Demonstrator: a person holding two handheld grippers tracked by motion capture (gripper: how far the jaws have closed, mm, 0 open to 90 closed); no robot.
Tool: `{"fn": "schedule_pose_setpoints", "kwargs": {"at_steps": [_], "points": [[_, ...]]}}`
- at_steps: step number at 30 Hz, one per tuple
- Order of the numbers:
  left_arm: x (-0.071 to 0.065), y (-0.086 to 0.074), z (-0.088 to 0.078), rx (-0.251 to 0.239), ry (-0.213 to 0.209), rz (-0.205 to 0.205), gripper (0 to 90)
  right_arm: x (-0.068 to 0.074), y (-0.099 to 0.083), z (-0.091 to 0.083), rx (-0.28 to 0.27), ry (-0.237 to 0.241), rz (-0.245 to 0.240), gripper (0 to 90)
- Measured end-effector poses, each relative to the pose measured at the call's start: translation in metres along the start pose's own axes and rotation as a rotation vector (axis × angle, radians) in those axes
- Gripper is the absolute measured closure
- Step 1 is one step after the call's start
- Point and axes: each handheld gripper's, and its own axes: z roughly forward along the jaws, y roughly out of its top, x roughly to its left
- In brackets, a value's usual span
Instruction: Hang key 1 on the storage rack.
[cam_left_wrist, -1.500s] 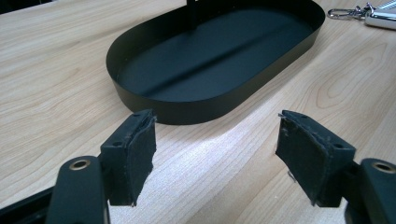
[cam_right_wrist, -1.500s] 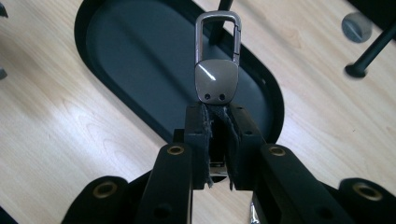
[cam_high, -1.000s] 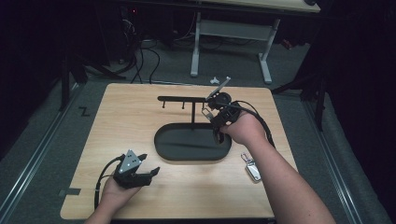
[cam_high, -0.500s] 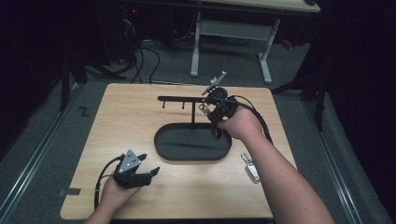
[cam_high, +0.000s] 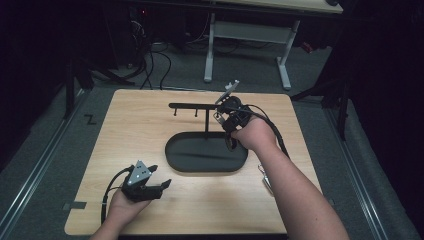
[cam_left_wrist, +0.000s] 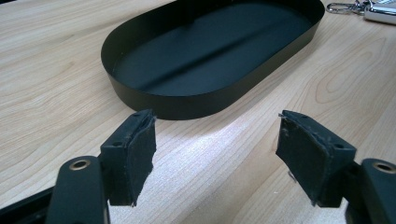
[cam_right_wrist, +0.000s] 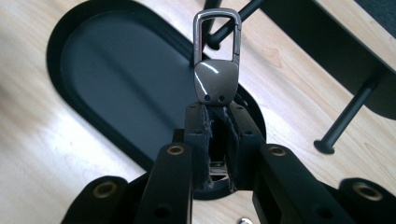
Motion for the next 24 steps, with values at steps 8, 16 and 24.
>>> {"fn": "schedule_pose_setpoints", "kwargs": {"at_steps": [8,16,24], "points": [[0.001,-0.001,0.000,0.000,0.000,-0.005,28.6,-0.005,0.003,0.014,-0.028,-0.018,0.042,80.3],[0.001,-0.001,0.000,0.006,-0.002,0.001,28.7,-0.006,0.007,0.022,-0.039,-0.033,0.056,79.7],[0.001,-0.001,0.000,0.008,-0.003,-0.001,28.7,-0.004,0.005,0.028,-0.041,-0.023,0.073,77.0]]}}
